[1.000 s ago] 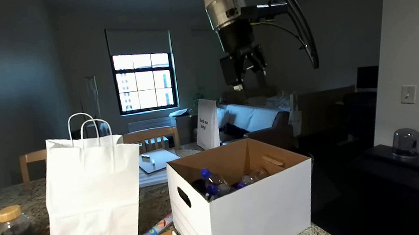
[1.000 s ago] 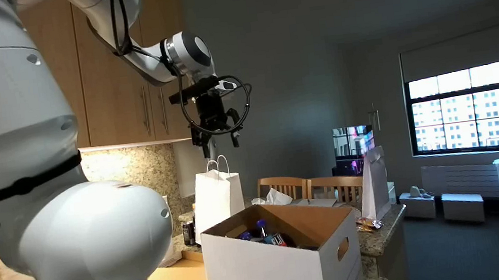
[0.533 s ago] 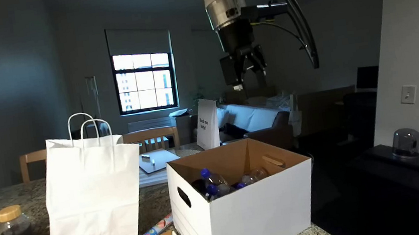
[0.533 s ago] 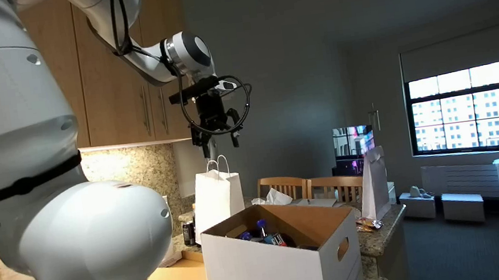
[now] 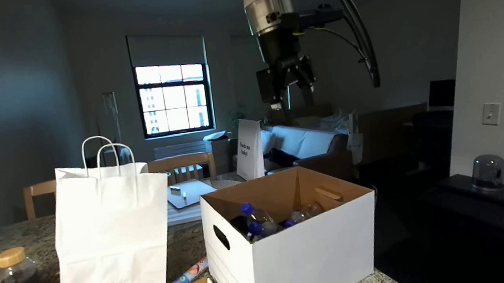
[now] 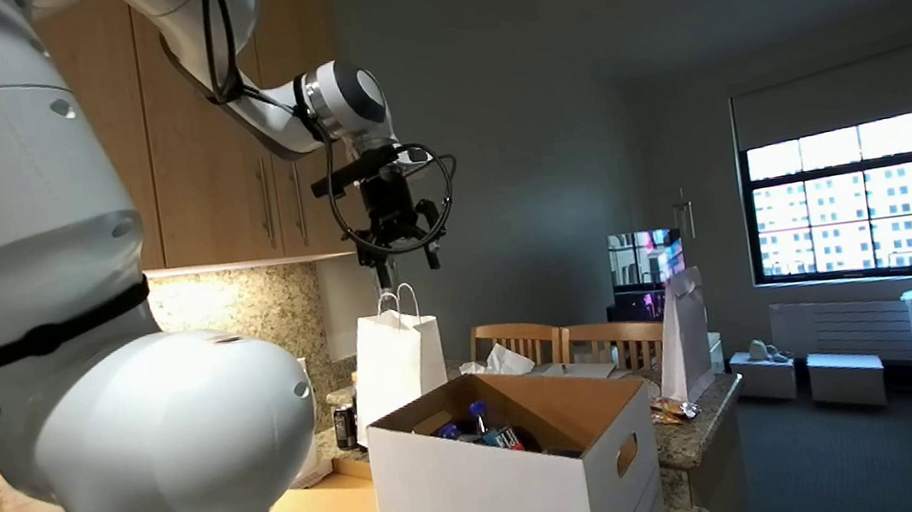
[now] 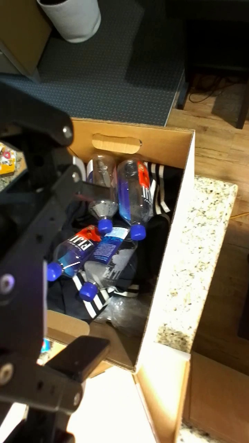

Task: Pick the bottle in the box and put it on the table, then put it back in the box

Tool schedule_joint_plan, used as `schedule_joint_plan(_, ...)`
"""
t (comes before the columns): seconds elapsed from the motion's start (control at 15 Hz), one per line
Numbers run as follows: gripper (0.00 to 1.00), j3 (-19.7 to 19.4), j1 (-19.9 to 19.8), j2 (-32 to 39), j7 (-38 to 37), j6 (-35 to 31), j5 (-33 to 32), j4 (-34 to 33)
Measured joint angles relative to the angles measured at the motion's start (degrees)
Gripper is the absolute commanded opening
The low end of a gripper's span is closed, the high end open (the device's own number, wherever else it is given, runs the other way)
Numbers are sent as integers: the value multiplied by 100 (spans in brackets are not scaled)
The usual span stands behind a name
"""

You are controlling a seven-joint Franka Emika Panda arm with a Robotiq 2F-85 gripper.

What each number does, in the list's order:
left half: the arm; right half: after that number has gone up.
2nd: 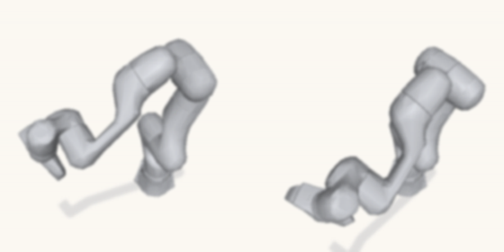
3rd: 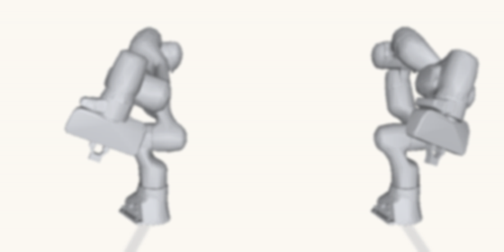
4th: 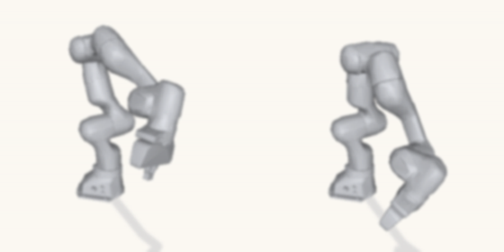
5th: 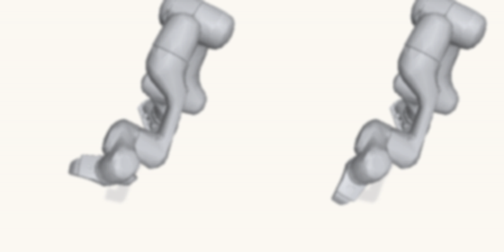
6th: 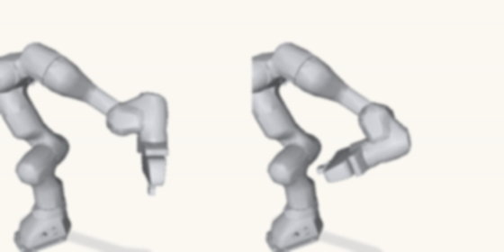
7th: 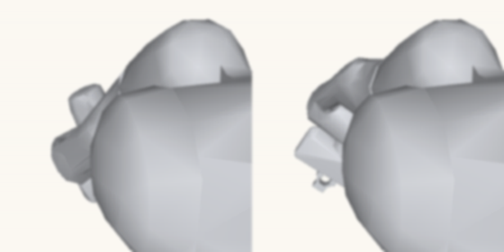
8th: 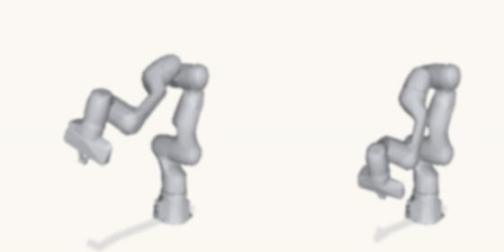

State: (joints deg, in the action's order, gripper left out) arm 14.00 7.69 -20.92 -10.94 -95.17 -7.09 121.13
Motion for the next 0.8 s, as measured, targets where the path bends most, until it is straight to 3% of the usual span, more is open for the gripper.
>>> schedule_joint_plan(0.47,100,134,-5,48,-1271,-1618,-231,636)
schedule_joint_plan(0.8,100,217,3,176,-1400,-1795,-385,750)
